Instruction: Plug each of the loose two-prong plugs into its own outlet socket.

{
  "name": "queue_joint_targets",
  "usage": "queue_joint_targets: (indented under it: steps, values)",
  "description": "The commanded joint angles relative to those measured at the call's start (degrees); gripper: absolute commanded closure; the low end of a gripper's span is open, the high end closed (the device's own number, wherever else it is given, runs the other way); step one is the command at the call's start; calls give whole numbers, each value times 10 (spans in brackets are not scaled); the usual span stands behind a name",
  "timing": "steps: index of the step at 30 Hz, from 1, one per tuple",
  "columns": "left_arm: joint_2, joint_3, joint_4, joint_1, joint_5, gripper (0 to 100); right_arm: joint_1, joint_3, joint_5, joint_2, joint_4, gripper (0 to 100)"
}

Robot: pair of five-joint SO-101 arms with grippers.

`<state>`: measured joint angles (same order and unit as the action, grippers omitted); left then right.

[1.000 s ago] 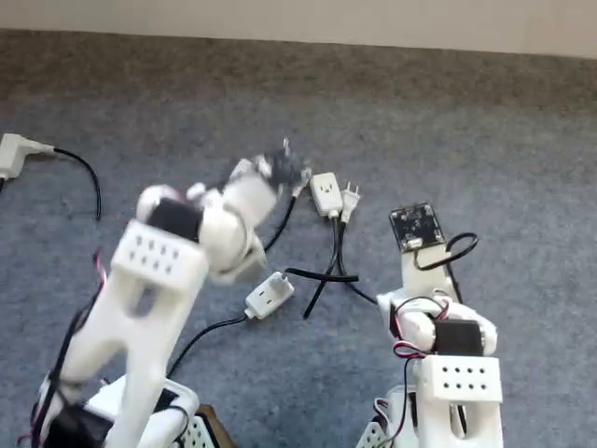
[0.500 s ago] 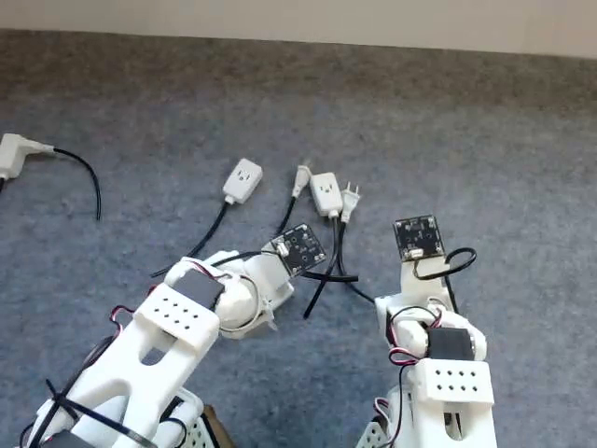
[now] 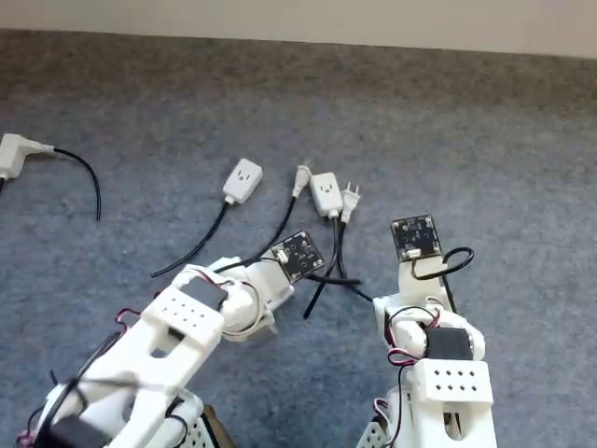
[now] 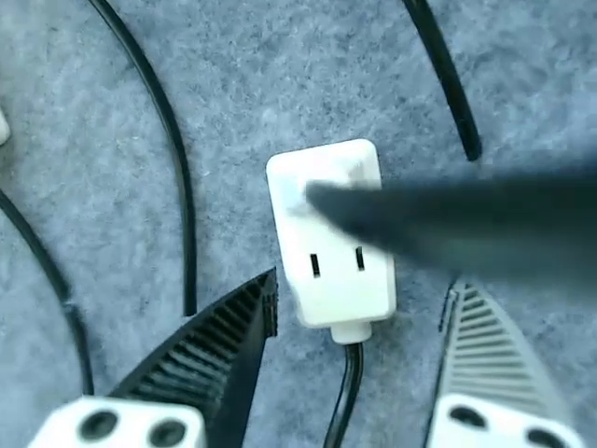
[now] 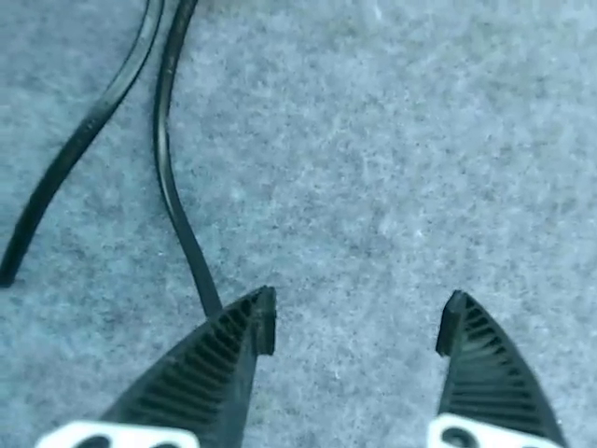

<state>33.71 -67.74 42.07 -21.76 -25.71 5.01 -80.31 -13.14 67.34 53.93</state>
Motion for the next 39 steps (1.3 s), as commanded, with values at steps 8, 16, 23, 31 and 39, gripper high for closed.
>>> queue_joint_targets:
  steps: [8,16,23,31,39]
  values:
    - [-179,142,15,-5,0,947,7,-12,3,7,-20,727]
    - [-179,235,121,68,1,976,7,-14,5,7,-22,727]
    - [-184,424,236,223,1,976,7,-14,5,5,-22,727]
    - [-307,671,262,519,-94,976,7,-14,3,5,-22,727]
    - [-589,952,338,634,-99,976,5,-14,4,6,-22,727]
